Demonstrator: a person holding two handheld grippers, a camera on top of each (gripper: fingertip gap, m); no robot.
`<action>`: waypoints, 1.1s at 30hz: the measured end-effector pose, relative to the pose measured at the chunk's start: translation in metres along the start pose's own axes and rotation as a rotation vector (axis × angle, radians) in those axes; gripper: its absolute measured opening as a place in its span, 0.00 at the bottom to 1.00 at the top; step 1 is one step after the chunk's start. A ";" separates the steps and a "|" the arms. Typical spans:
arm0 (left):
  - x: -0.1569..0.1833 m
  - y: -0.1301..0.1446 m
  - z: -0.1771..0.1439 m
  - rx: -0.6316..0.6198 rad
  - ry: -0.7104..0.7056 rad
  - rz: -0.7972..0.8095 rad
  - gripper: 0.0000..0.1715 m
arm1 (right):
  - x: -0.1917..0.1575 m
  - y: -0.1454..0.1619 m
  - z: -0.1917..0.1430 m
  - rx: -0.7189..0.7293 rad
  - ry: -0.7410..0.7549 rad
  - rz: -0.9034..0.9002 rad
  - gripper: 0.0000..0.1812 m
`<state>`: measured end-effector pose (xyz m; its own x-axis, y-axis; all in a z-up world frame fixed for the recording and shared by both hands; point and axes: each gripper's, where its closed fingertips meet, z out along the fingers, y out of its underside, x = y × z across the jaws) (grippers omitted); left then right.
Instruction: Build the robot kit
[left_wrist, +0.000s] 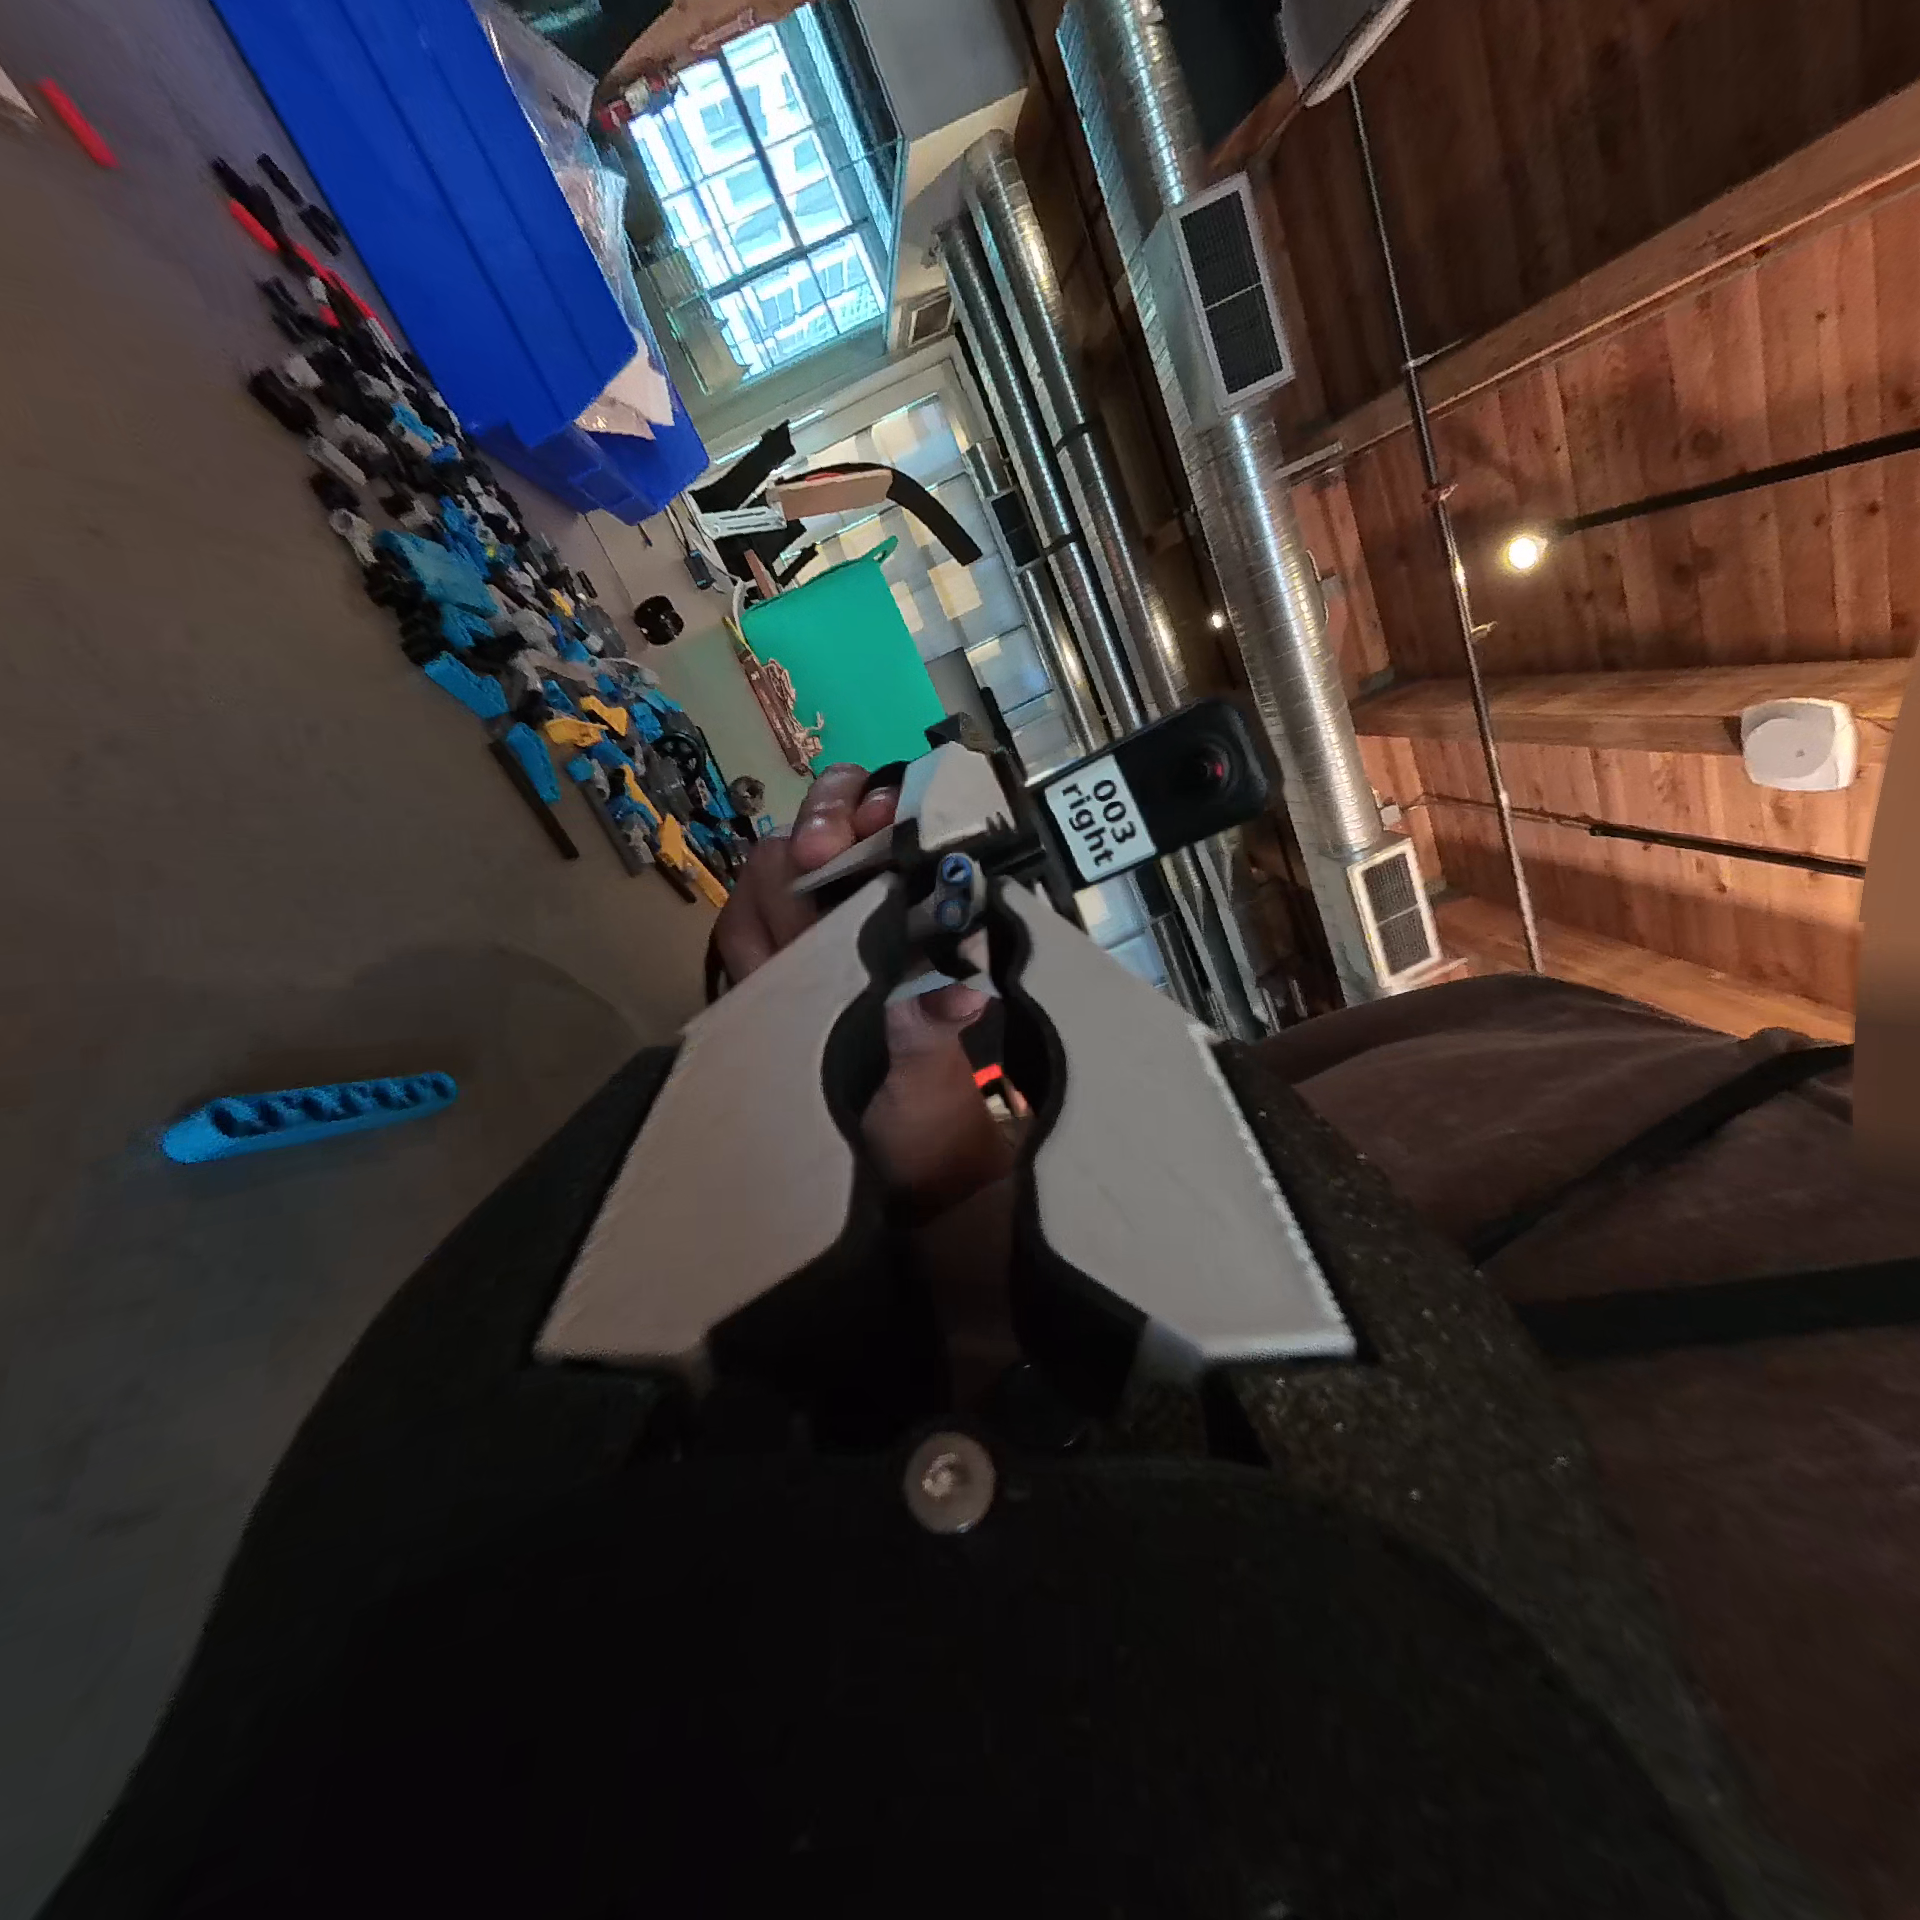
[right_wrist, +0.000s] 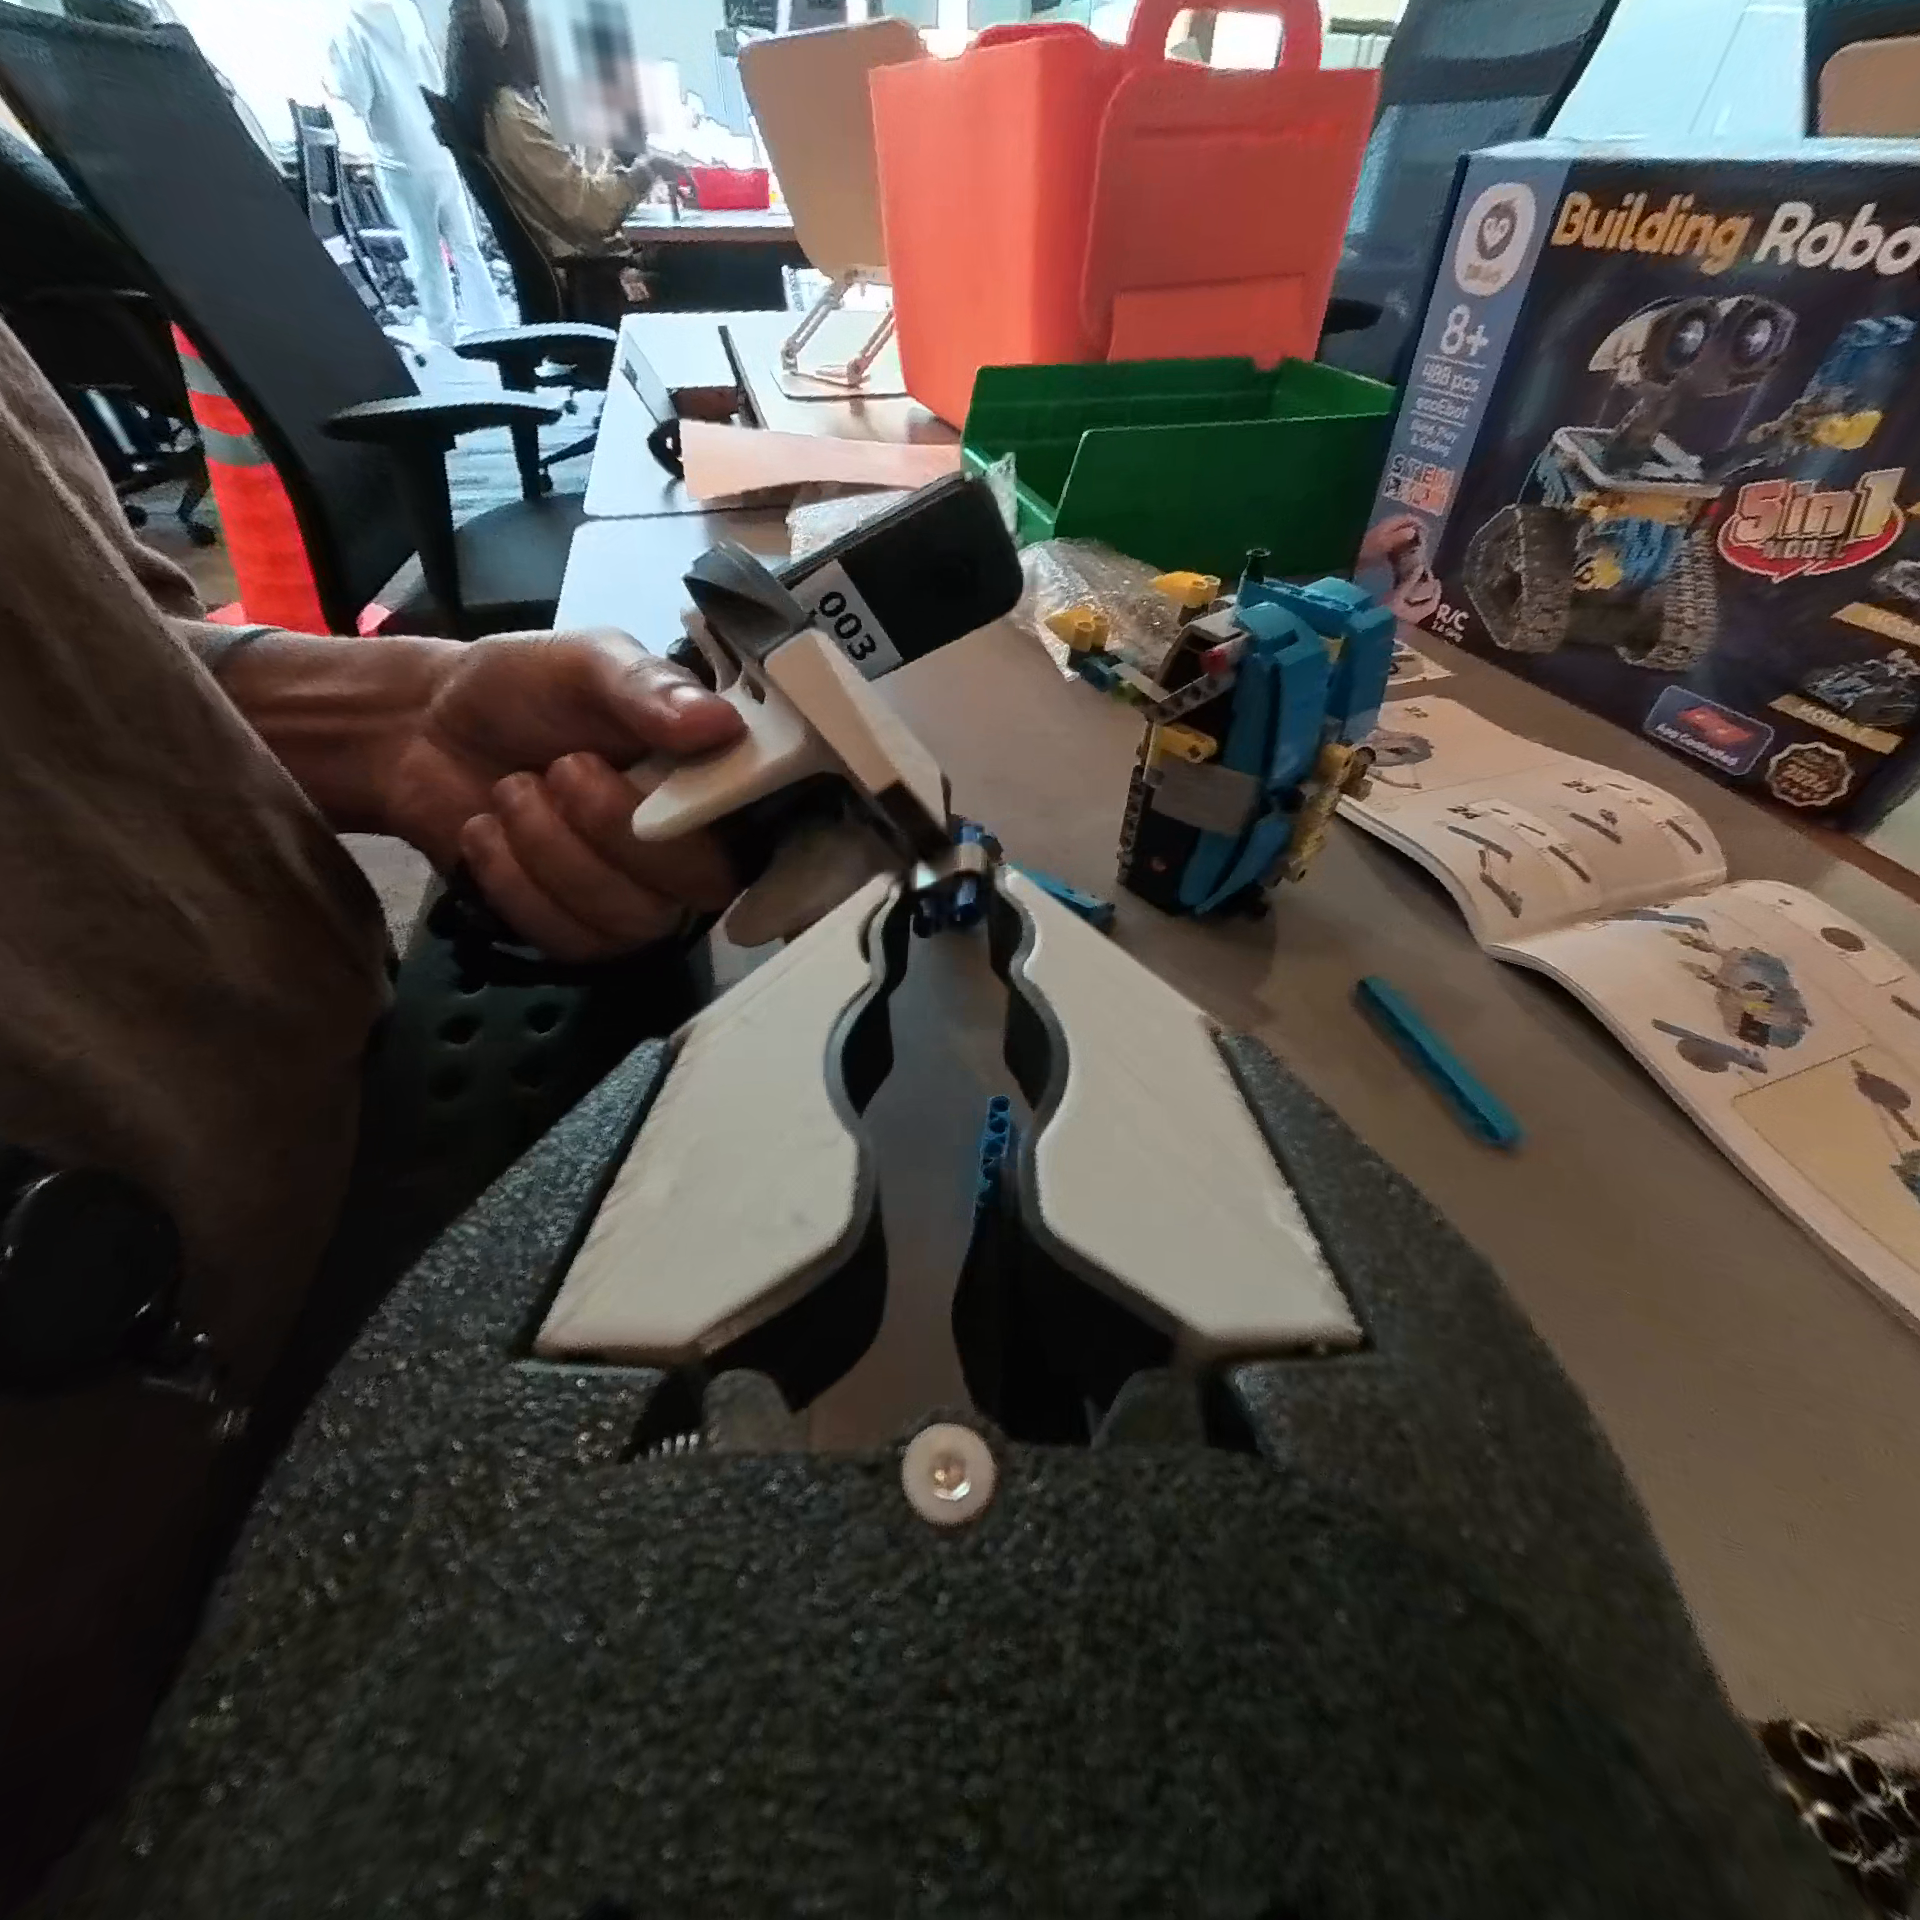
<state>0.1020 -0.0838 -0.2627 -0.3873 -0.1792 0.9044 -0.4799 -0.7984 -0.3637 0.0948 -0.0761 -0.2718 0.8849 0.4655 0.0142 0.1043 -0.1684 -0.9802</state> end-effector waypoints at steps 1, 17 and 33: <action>-0.001 -0.001 -0.002 -0.002 -0.015 0.017 0.12 | 0.000 0.000 -0.001 -0.006 -0.018 0.006 0.08; -0.020 0.006 -0.008 -0.130 -0.121 0.006 0.03 | 0.001 0.024 0.012 -0.294 -0.194 -0.083 0.09; -0.019 -0.025 -0.003 0.193 0.036 -0.311 0.04 | 0.031 0.008 0.020 -0.129 0.296 -0.125 0.17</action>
<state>0.1184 -0.0586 -0.2712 -0.2752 0.1063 0.9555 -0.4230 -0.9059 -0.0211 0.1137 -0.0456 -0.2830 0.9529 0.2205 0.2081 0.2604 -0.2436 -0.9343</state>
